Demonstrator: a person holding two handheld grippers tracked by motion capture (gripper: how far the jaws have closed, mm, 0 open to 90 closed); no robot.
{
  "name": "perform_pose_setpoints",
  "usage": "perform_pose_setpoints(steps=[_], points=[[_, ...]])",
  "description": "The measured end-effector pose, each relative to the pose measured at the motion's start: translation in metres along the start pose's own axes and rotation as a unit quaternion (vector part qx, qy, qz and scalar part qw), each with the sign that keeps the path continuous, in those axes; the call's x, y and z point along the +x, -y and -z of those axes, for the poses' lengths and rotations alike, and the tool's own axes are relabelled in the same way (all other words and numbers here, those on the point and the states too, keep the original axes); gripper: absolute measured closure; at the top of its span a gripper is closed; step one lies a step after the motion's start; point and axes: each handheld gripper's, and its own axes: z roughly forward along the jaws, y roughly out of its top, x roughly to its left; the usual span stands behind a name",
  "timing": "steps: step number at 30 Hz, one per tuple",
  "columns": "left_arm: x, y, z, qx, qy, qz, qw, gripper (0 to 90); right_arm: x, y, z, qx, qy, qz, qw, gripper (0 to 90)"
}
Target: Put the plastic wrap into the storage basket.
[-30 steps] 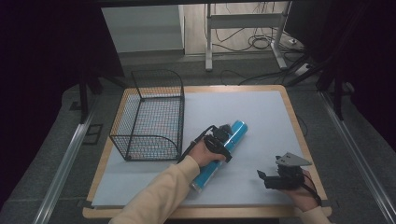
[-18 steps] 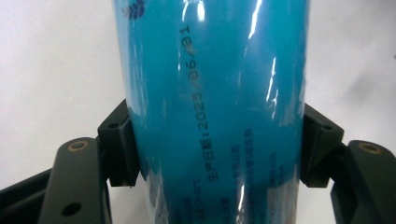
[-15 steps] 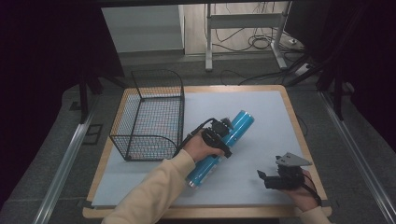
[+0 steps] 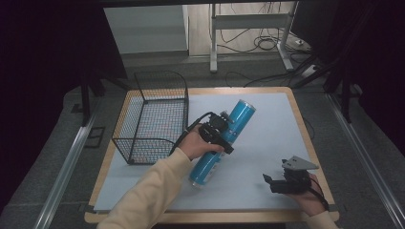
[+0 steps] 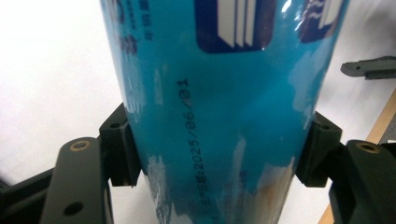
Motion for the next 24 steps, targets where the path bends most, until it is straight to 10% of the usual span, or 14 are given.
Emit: perform_pose_setpoints(steps=[24], points=[[-0.003, -0.016, 0.026, -0.021, -0.014, -0.015, 0.9996, 31.8, -0.001, 0.000, 0.000, 0.001, 0.001, 0.000, 1.0000, 9.9]])
